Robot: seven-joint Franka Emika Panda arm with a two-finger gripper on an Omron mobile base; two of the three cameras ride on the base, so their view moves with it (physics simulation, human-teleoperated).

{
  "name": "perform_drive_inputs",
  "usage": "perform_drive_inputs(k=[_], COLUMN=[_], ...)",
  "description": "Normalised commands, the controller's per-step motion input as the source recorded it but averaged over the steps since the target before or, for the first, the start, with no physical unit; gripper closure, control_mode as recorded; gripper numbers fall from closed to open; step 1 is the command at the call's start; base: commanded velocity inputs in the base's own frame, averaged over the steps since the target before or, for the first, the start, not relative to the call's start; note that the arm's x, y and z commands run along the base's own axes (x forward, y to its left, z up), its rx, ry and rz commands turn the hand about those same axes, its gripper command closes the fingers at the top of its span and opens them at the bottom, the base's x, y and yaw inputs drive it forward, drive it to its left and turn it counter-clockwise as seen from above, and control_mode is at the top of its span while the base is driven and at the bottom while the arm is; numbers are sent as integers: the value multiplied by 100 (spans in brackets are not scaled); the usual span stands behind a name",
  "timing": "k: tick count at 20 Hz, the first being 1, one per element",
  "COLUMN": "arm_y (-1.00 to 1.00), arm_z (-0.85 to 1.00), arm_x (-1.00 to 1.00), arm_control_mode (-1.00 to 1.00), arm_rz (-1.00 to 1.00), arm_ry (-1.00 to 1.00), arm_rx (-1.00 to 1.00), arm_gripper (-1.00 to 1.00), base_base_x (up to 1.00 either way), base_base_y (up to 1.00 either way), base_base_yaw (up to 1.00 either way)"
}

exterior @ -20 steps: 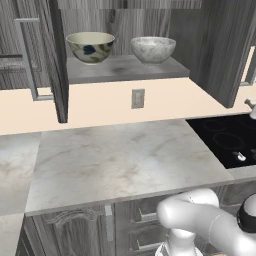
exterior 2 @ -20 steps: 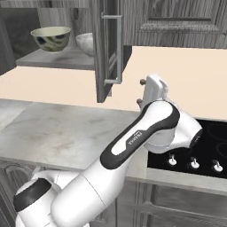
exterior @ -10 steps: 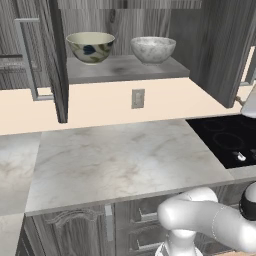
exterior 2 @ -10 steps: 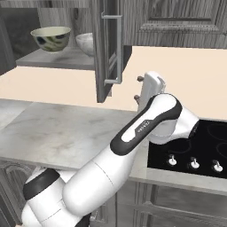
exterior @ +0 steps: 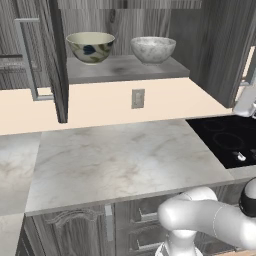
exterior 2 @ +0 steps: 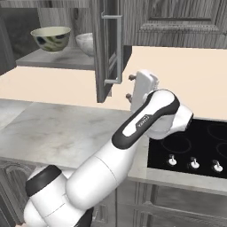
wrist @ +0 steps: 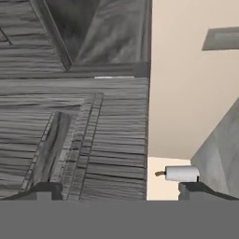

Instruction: Open the cabinet. Pick the bowls from the counter and place them in the cabinet. Then close the cabinet.

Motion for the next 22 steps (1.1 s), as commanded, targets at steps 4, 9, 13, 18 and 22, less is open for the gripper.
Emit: perform_drive_inputs(k=[4, 9, 13, 18, 22], arm_y=[51, 61, 70, 91, 93], arm_z=[0, 0, 0, 0, 0], arm_x=[0, 0, 2, 8, 6], arm_control_mode=[-100, -100, -100, -100, -100], arm_rz=[8, 3, 0, 0, -5], arm_ry=[0, -1, -8, -10, -15], arm_rx=[0, 0, 0, 0, 0], arm_gripper=[-100, -100, -100, -100, -100], base_base_x=[0, 0, 0, 0, 0], base_base_y=[0, 0, 0, 0, 0], base_base_yaw=[0, 0, 0, 0, 0])
